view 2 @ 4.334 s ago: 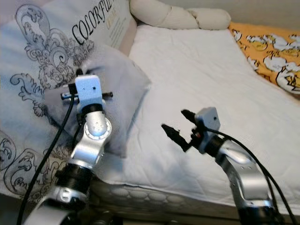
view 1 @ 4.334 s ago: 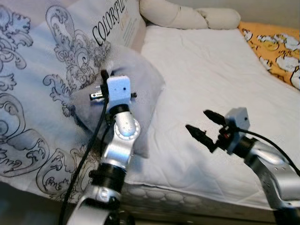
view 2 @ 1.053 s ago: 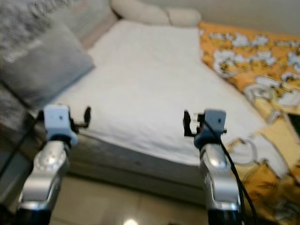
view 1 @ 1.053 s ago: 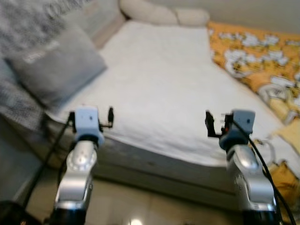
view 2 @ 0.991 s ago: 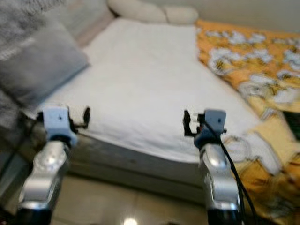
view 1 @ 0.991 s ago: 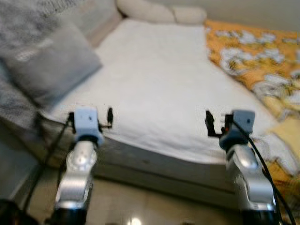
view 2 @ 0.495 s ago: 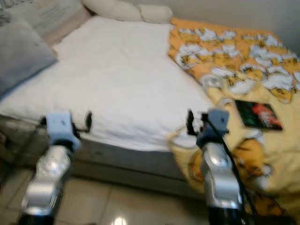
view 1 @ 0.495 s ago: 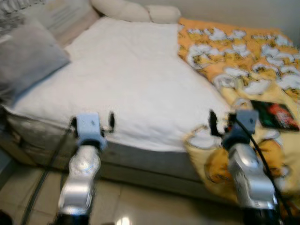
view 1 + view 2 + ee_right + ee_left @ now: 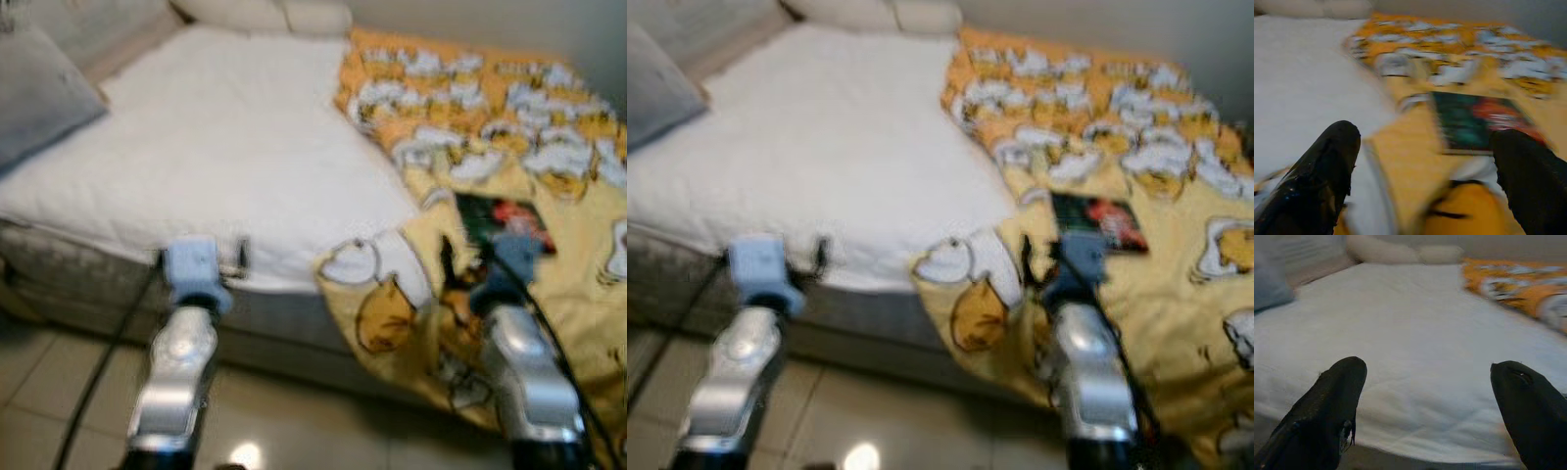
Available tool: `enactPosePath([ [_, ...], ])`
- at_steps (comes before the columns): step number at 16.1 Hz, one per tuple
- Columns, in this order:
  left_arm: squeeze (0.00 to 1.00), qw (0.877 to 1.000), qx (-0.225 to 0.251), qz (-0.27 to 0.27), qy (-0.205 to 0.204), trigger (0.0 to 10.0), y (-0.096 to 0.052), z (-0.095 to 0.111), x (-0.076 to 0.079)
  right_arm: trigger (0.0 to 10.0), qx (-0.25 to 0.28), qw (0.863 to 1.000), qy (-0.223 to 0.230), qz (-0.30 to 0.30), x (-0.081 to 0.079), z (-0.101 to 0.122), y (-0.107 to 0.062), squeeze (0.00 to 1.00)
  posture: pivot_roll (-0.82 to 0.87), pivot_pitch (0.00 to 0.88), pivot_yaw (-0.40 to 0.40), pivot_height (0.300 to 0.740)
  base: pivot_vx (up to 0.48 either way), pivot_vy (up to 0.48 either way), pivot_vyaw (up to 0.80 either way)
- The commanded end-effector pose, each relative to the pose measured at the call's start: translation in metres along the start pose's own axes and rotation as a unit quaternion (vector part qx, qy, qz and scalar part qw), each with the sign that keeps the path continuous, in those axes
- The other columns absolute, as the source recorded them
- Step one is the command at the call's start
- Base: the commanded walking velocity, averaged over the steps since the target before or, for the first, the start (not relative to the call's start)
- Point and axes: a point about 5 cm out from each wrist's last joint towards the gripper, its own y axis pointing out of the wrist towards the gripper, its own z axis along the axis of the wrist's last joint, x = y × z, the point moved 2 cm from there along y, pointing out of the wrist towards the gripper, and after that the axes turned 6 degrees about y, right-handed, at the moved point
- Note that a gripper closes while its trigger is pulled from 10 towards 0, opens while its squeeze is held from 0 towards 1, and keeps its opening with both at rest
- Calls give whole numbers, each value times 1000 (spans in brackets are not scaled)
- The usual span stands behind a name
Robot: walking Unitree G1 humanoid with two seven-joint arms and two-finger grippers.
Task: Clean up the room
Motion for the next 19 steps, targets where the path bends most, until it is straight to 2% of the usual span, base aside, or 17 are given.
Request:
enactPosePath([
  [1,573,1000,12,-3,5,10000,2,3,-6,10000,4,1000,11,-2,-1,4,-2,1000,-2,0,1,740,0,0,0],
  [4,580,1000,14,-11,0,10000,2,4,-4,10000,-13,1000,6,-8,3,-1,-6,1000,-5,0,3,740,173,0,-529],
  [5,588,1000,12,-12,-2,10000,1,3,-3,10000,-13,1000,4,-4,3,-1,-6,596,-5,0,3,740,285,0,-800],
  [6,588,1000,11,-13,-3,10000,1,2,-3,10000,-14,1000,2,-3,2,-2,-6,596,-3,0,-1,740,285,0,-800],
  [7,592,1000,12,-14,-6,10000,0,2,-2,10000,-14,1000,-4,-1,1,-2,-5,0,0,0,-6,740,289,0,-800],
  [11,596,1000,10,-10,-11,10000,-2,0,-4,10000,-22,999,-24,0,0,-3,-4,0,9,0,-23,740,287,0,-662],
  [16,592,1000,14,-8,-10,10000,1,3,-6,10000,-25,999,-22,-6,2,-4,-2,0,29,0,-26,740,290,0,0],
  [19,588,1000,12,2,-7,10000,1,2,-12,10000,-31,999,-13,27,-10,-7,-1,0,36,0,-31,740,289,0,0],
])
